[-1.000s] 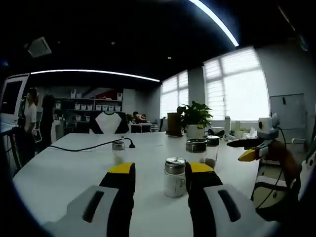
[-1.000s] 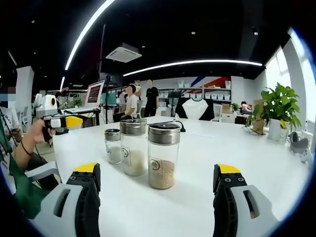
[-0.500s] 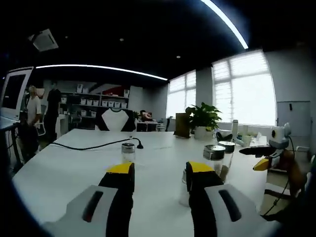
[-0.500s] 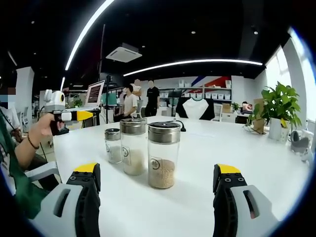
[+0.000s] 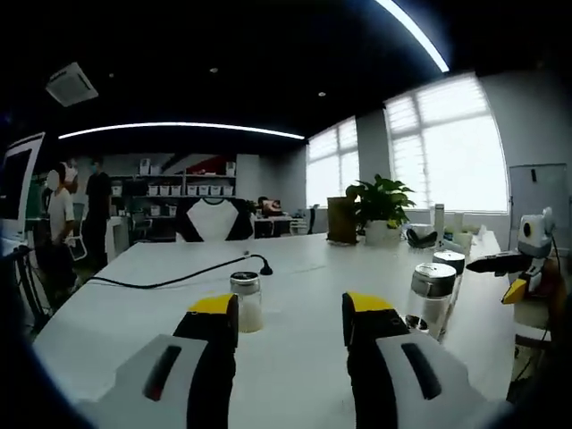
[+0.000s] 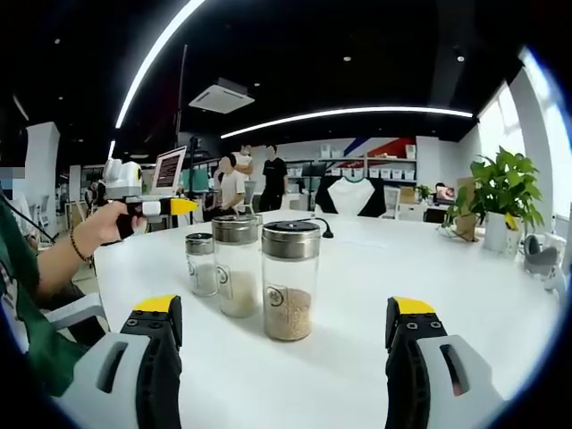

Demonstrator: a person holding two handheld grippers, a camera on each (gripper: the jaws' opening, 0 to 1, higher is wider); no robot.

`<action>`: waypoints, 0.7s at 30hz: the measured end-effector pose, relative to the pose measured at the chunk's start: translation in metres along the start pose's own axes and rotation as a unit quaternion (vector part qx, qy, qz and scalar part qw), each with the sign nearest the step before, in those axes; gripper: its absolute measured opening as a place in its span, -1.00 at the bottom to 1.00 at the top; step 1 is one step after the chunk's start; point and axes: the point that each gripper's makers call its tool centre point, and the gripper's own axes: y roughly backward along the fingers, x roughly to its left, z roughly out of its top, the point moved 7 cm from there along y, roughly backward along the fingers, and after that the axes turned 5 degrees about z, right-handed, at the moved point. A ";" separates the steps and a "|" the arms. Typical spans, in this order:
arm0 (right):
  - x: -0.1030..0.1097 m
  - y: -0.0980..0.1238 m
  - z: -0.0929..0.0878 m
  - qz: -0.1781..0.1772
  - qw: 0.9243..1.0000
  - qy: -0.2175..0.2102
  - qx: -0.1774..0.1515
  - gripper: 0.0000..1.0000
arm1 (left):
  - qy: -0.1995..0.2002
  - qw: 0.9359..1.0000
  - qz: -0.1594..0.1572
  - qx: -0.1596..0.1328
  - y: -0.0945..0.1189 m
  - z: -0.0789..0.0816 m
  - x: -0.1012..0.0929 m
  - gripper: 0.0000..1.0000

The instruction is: Rotate the seasoning bottle until the label or dispensing opening points toward the visible target arrow and the bottle remains upright within the marked orientation range

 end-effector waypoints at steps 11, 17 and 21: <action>-0.003 0.001 0.001 -0.001 1.000 -0.005 -0.002 0.93 | 0.004 1.000 0.009 0.004 -0.036 -0.013 0.001 0.12; -0.004 0.002 0.001 -0.004 1.000 -0.005 -0.002 0.92 | 0.001 1.000 0.018 0.008 -0.055 -0.018 0.008 0.13; -0.004 0.001 0.001 -0.004 1.000 -0.004 0.000 0.92 | 0.007 1.000 0.012 0.014 -0.071 -0.025 0.013 0.18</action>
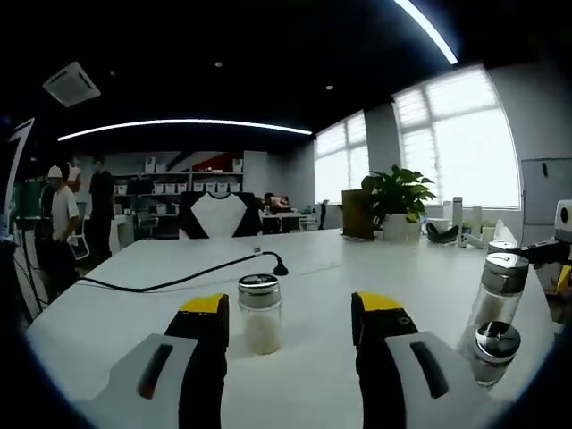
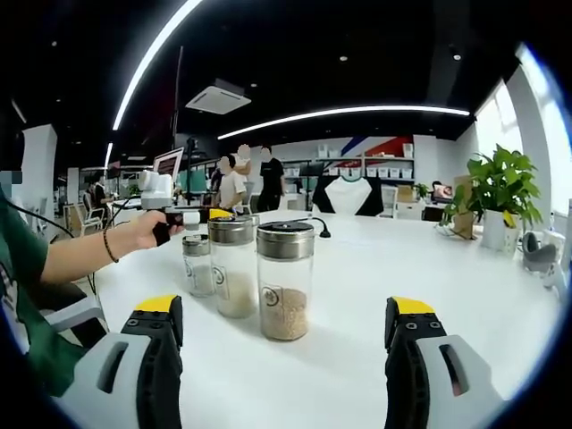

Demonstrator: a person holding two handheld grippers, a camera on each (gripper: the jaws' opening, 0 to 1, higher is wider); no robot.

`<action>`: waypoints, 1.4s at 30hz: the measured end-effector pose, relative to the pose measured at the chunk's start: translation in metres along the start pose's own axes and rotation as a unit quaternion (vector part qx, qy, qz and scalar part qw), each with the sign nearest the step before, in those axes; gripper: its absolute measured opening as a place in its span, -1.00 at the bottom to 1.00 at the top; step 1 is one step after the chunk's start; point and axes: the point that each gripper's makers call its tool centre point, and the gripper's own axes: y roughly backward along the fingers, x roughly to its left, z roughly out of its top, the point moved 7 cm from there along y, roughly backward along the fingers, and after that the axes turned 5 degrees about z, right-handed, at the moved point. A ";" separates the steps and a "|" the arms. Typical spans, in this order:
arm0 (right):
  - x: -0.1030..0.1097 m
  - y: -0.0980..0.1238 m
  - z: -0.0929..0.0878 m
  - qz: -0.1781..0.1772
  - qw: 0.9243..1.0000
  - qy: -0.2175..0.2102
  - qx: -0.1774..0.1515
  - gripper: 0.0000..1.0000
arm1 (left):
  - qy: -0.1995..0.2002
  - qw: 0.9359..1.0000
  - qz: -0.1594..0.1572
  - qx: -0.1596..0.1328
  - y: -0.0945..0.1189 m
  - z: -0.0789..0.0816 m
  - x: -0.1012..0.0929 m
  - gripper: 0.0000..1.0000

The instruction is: Rotate the seasoning bottle until the label or dispensing opening points toward the visible target arrow and the bottle remains upright within the marked orientation range

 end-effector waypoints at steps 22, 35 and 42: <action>0.000 -0.002 0.001 0.002 1.000 -0.001 0.003 0.92 | 0.014 1.000 0.008 -0.001 -0.056 -0.013 0.016 0.18; -0.004 0.000 0.002 -0.003 1.000 -0.001 0.001 0.92 | 0.002 1.000 0.017 0.014 -0.068 -0.020 0.023 -0.10; -0.003 0.000 0.002 0.002 1.000 -0.004 -0.001 0.91 | 0.036 0.999 0.011 0.017 -0.073 -0.022 0.029 -0.20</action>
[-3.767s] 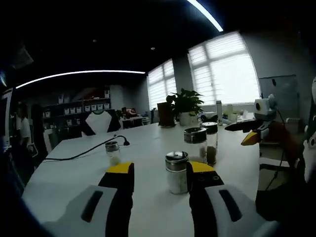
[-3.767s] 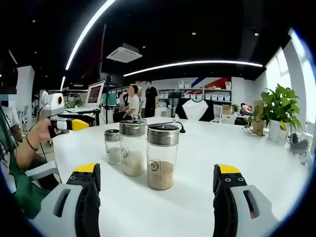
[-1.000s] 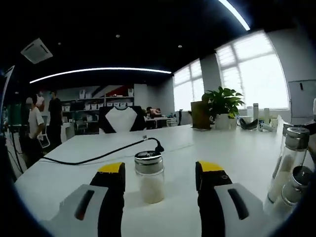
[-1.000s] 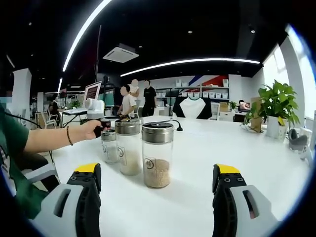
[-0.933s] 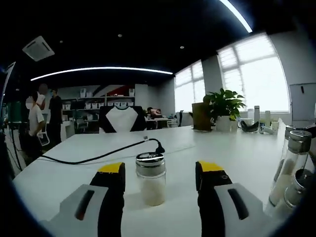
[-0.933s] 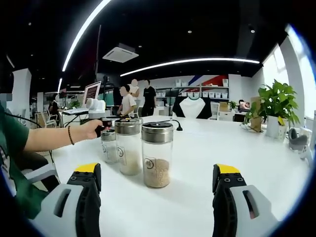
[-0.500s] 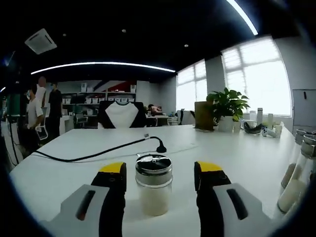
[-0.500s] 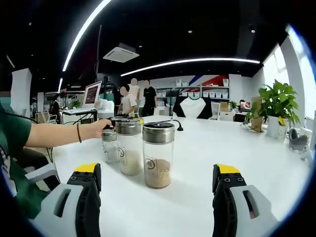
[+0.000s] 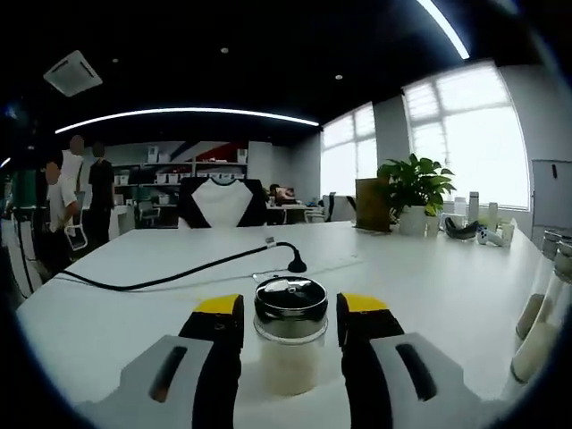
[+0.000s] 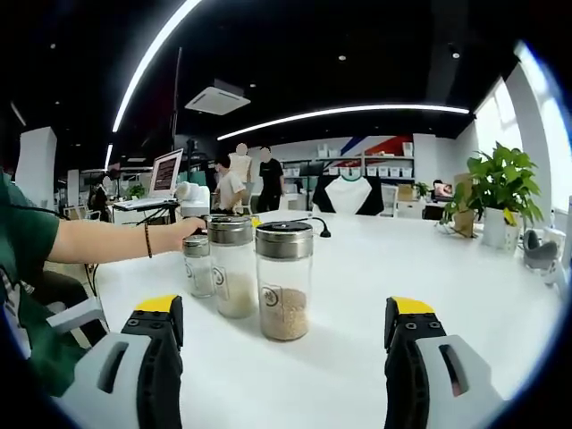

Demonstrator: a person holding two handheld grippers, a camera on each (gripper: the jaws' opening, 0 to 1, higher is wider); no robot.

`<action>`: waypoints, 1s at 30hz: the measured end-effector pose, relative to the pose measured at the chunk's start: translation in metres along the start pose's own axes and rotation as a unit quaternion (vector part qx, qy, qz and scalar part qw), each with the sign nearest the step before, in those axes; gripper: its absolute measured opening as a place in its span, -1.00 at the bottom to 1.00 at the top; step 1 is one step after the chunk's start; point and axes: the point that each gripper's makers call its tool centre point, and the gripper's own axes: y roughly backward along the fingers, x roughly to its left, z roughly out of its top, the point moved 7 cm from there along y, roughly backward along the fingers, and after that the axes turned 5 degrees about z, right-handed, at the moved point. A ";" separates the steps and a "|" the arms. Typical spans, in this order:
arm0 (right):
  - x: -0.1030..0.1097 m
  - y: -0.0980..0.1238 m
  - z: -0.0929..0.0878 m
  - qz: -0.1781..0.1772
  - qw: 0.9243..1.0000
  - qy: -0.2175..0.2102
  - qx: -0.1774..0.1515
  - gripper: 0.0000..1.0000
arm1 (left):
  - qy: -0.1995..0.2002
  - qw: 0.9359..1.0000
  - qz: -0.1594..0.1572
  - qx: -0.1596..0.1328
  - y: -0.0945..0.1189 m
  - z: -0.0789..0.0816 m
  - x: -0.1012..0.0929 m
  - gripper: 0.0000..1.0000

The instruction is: Rotate the seasoning bottle until the label or dispensing opening points toward the visible target arrow and the bottle remains upright within the marked orientation range

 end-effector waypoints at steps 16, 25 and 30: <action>-0.007 0.004 0.001 -0.009 1.000 -0.002 -0.002 0.91 | -0.032 0.999 0.000 -0.016 0.000 0.002 -0.002 -0.35; -0.013 0.006 0.002 -0.011 1.000 -0.002 -0.004 0.91 | -0.027 0.999 0.002 -0.022 0.005 0.001 -0.004 -0.36; -0.013 0.005 0.001 -0.013 1.000 -0.005 -0.001 0.90 | -0.031 0.999 0.003 -0.021 0.010 0.001 -0.006 -0.36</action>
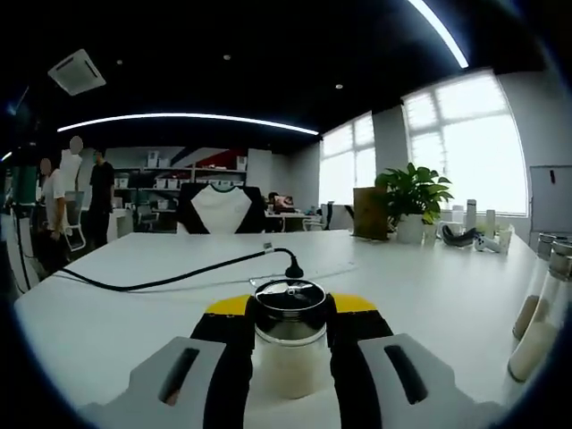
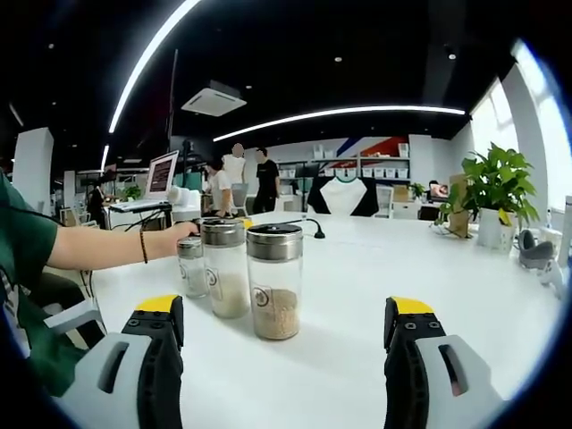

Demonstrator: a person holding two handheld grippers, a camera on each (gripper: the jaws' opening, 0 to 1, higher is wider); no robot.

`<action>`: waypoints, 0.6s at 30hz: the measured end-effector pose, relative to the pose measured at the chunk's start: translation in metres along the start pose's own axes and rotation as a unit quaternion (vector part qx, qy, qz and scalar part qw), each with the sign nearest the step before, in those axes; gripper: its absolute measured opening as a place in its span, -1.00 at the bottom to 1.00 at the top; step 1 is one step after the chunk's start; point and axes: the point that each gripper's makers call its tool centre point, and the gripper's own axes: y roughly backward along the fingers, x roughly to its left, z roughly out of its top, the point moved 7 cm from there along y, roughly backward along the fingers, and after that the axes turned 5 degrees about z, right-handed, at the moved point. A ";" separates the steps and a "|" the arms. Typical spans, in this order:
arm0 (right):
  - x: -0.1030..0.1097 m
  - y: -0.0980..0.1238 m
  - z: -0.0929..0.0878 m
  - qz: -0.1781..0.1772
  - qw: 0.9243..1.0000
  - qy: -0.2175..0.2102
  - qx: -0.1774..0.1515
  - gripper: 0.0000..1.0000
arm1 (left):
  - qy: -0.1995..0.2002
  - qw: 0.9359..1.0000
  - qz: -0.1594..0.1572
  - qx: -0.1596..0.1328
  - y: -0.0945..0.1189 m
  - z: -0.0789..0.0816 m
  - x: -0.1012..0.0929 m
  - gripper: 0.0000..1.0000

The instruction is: Rotate the seasoning bottle until the label or dispensing opening points toward the visible target arrow and the bottle remains upright within the marked orientation range

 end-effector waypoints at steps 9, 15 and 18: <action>0.003 -0.001 0.000 -0.001 1.000 0.001 0.000 0.90 | -0.006 1.000 -0.017 0.000 0.018 0.005 -0.004 -0.36; 0.007 -0.002 0.000 0.004 1.000 -0.002 -0.004 0.91 | -0.011 0.999 -0.031 -0.009 0.040 0.009 -0.007 -0.36; 0.007 -0.002 -0.001 0.004 1.000 -0.003 -0.003 0.91 | -0.002 0.999 -0.038 -0.011 0.051 0.012 -0.010 -0.36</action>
